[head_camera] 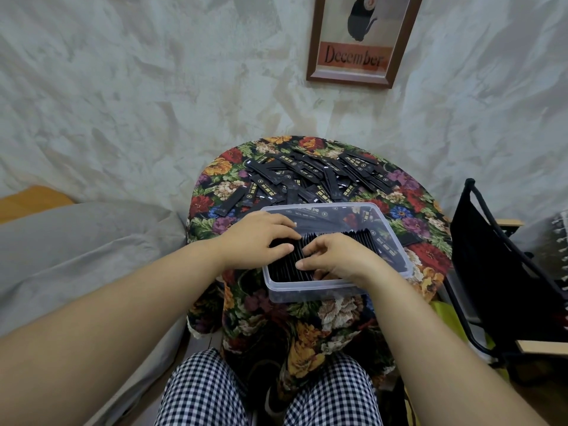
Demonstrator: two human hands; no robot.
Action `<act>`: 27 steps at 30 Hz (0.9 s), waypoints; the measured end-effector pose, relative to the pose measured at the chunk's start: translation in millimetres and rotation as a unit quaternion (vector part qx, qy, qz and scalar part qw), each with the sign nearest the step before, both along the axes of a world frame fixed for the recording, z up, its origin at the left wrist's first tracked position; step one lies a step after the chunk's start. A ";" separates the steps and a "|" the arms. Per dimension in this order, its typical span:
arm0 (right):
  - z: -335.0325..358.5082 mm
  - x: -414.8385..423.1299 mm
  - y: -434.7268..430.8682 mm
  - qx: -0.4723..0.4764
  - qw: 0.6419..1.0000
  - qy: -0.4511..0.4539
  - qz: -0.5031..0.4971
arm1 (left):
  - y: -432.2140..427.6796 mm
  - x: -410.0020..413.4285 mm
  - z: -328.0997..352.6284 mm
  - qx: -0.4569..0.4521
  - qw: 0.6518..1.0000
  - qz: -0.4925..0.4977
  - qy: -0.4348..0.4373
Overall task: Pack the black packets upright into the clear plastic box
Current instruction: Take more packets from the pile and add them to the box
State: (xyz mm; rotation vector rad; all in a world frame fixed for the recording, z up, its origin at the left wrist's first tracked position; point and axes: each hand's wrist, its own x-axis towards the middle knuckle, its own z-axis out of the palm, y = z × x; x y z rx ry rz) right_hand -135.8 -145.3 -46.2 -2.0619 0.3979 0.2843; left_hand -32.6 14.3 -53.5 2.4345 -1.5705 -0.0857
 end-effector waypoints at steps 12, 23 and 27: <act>7.4 -4.4 0.3 -0.035 0.999 0.009 0.035 | -11.0 -0.3 8.5 0.099 0.994 0.054 -0.014; 9.4 -5.5 -3.4 -0.017 0.998 0.037 0.042 | 2.9 -8.1 2.9 0.024 0.998 -0.059 -0.012; 10.0 -4.5 -5.5 -0.013 0.998 0.035 0.041 | -2.0 -9.6 3.3 0.069 0.995 -0.066 -0.028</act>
